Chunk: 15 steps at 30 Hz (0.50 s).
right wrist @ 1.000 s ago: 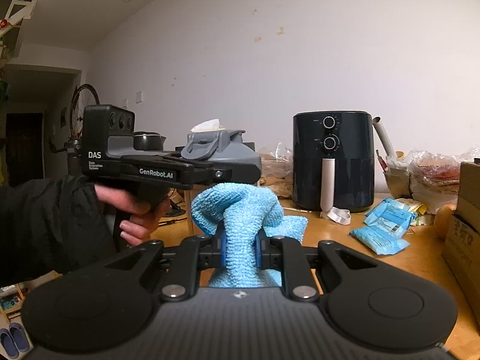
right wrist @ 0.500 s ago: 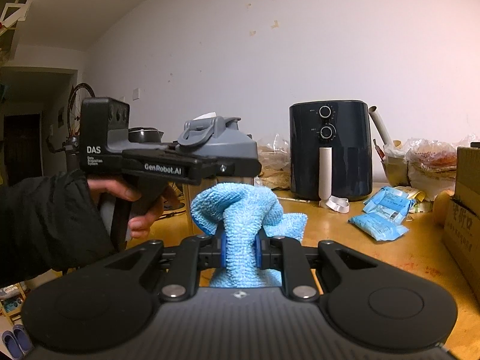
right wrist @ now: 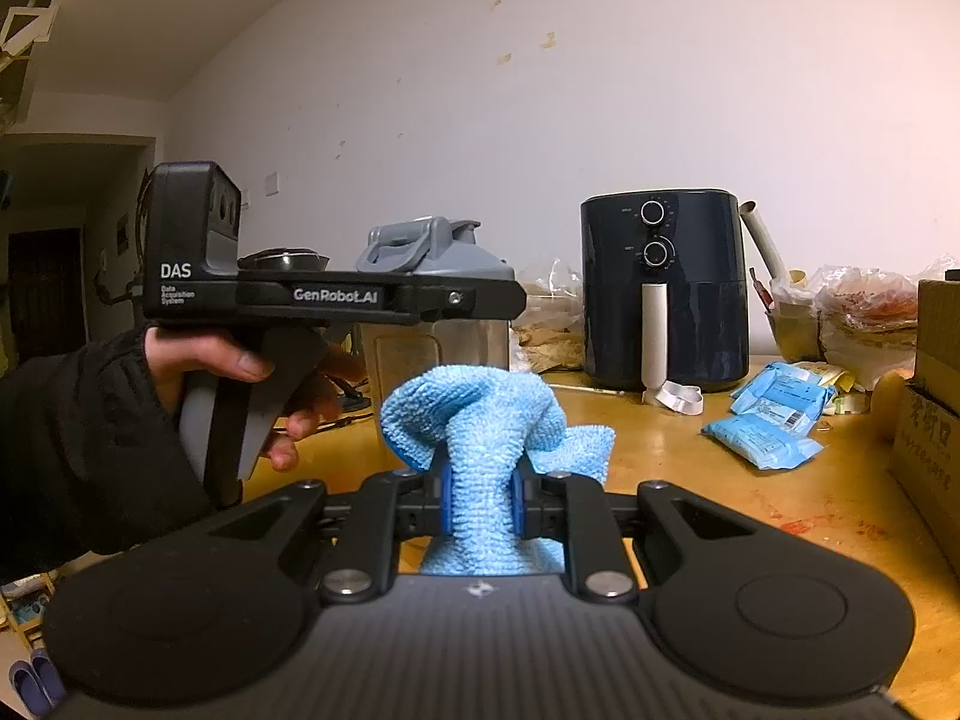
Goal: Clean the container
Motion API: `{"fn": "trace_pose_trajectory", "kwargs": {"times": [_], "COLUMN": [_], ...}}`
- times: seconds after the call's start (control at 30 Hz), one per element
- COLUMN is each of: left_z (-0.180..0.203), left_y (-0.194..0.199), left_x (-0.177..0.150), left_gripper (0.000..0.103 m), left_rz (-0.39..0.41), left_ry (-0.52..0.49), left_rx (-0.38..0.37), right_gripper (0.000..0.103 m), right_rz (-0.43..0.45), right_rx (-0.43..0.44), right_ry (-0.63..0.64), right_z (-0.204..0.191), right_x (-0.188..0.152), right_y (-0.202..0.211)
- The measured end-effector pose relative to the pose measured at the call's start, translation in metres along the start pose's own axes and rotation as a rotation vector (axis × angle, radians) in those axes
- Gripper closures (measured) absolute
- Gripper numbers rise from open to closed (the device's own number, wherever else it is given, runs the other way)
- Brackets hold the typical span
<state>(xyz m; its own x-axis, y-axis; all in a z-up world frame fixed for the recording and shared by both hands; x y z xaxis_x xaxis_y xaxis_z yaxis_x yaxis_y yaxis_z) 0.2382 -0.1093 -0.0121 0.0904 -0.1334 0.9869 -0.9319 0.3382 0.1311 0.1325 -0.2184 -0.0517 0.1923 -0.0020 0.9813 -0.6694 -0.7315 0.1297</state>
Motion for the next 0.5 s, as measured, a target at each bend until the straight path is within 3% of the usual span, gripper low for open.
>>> {"fn": "trace_pose_trajectory", "kwargs": {"times": [0.37,0.5], "left_z": [0.0024,0.0024], "left_y": [0.0068,0.0091], "left_x": [0.0061,0.0082], "left_gripper": [0.006,0.0], "left_rz": [0.02,0.023], "left_ry": [-0.012,-0.01], "left_rx": [0.143,0.195], "right_gripper": [0.088,0.088], "right_rz": [-0.005,-0.006], "right_rx": [0.004,0.003], "right_ry": [-0.001,-0.001], "right_z": [-0.0011,-0.001], "right_x": [-0.0014,-0.0017], "right_y": [-0.0034,-0.0034]}}
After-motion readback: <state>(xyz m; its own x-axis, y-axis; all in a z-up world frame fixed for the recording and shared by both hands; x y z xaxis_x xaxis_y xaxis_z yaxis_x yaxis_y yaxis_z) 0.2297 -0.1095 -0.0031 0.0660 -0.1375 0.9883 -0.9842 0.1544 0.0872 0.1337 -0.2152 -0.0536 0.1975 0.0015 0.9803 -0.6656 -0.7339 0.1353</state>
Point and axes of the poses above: each gripper's, at about its wrist camera, not at the fingertips, and y roughly against the way its jaws point, z to its right, x to its top, the point moved 10 cm from there along -y, roughly the way its jaws point, and after that the axes turned 14 degrees about x, right-handed, at the moved point
